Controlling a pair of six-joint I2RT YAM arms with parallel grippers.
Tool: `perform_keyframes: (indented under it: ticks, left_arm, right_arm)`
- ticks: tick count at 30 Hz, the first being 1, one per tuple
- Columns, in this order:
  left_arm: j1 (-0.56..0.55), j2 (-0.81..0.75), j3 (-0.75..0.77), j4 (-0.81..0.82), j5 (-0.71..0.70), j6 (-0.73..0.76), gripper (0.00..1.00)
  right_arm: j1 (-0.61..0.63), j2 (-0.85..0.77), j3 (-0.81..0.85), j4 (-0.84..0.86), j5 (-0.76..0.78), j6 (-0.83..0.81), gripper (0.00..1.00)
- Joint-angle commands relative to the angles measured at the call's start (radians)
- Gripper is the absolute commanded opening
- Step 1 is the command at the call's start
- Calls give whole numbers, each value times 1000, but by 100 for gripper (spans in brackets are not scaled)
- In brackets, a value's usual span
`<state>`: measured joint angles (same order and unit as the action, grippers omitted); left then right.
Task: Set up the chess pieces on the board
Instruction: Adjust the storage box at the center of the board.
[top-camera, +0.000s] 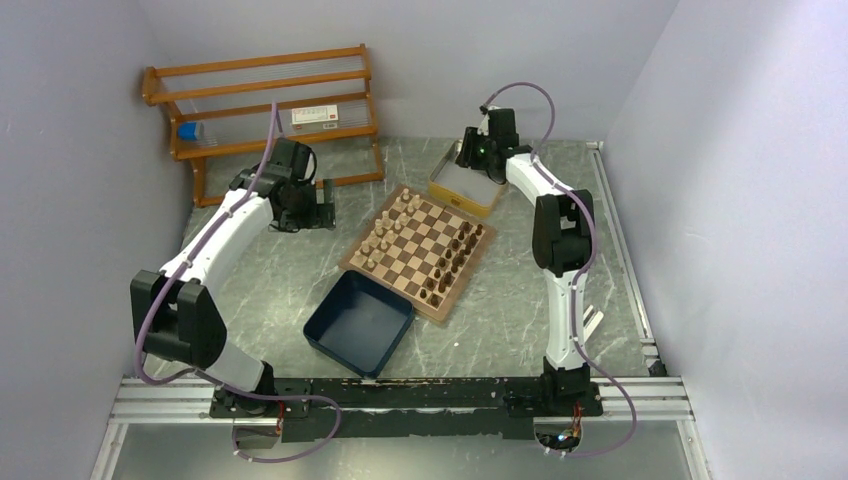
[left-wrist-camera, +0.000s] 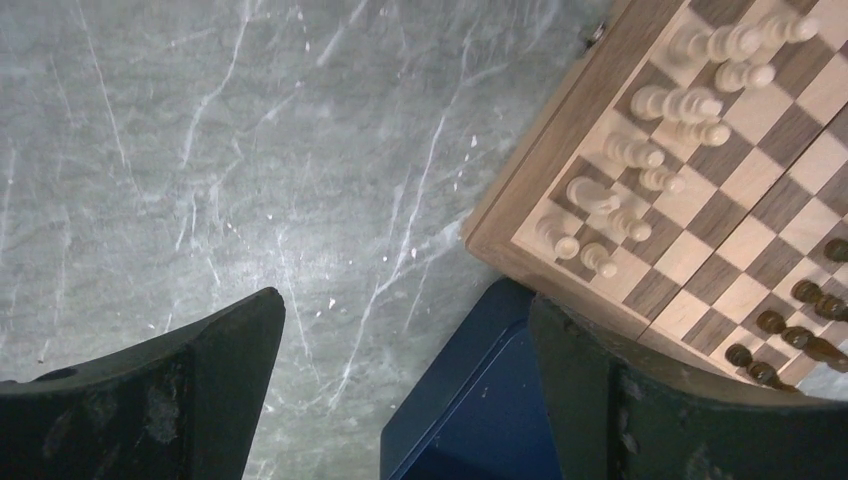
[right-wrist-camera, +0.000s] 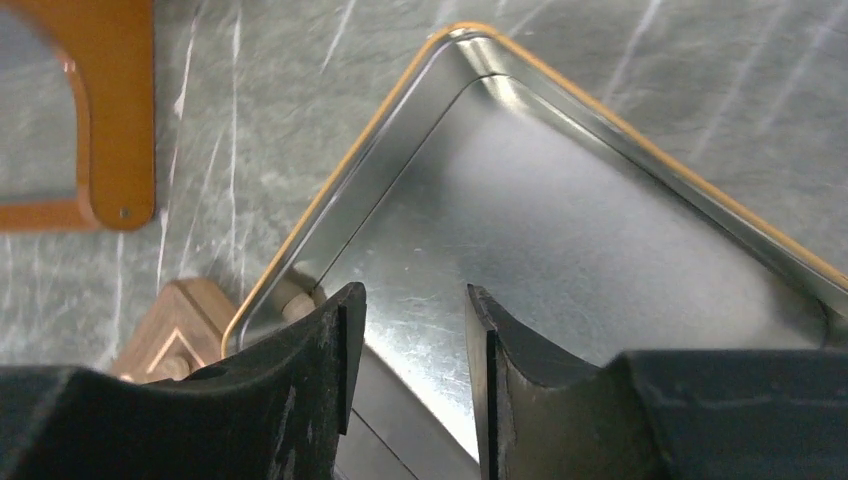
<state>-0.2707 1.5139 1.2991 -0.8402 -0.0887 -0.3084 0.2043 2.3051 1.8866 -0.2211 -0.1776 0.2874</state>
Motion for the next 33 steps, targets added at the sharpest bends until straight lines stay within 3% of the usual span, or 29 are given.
perform_keyframes:
  ticks: [1,12,19,24,33]
  left_arm:
    - [1,33,82,-29,15,17,96]
    - [1,111,119,-89,79,-28,94]
    - [0,96,106,-101,74,-4,94]
    - [-10,49,51,-101,55,4,95]
    - [-19,7,18,-101,1,23,96]
  right_arm:
    - [14,38,-6,0,-147,-195,46]
    - [14,86,94,21,-348,-555,48]
    - [13,-9,-83,197,-491,-955,59]
    - [12,83,98,-55,-492,-1263,63]
    - [16,183,270,-209,-495,-1487,62]
